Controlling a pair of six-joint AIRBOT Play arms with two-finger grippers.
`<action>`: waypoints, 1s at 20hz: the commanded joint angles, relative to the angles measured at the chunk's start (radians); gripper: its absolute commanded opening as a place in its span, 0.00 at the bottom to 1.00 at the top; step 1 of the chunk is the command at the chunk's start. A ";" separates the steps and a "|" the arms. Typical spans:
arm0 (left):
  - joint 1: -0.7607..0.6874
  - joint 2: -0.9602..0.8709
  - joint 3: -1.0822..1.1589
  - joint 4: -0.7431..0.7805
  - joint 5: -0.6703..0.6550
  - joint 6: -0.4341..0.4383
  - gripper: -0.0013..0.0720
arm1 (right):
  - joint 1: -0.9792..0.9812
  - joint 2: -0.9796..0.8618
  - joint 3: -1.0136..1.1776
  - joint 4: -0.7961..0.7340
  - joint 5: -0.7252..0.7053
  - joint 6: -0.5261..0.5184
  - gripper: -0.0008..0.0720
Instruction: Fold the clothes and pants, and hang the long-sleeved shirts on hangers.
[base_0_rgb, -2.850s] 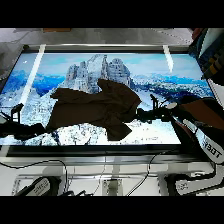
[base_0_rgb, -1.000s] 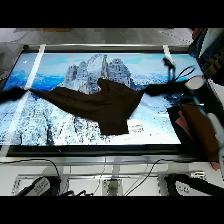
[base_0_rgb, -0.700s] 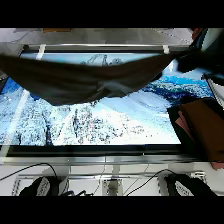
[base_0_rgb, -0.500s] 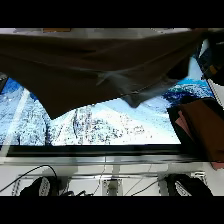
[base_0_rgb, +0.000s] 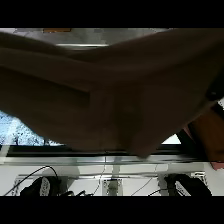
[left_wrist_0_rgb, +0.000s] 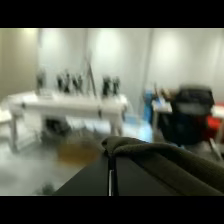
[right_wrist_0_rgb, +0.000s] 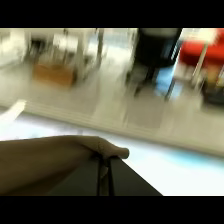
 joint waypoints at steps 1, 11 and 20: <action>-0.030 -0.213 -0.011 0.032 -0.418 0.006 0.04 | 0.000 -0.205 -0.040 -0.004 0.198 0.065 0.03; -0.431 -0.866 -0.029 0.100 0.058 0.097 0.04 | 0.001 -0.821 -0.106 0.064 -0.021 0.064 0.03; -0.453 -0.831 -0.029 0.110 0.104 0.070 0.99 | -0.111 -0.816 -0.079 -0.044 -0.087 0.230 0.66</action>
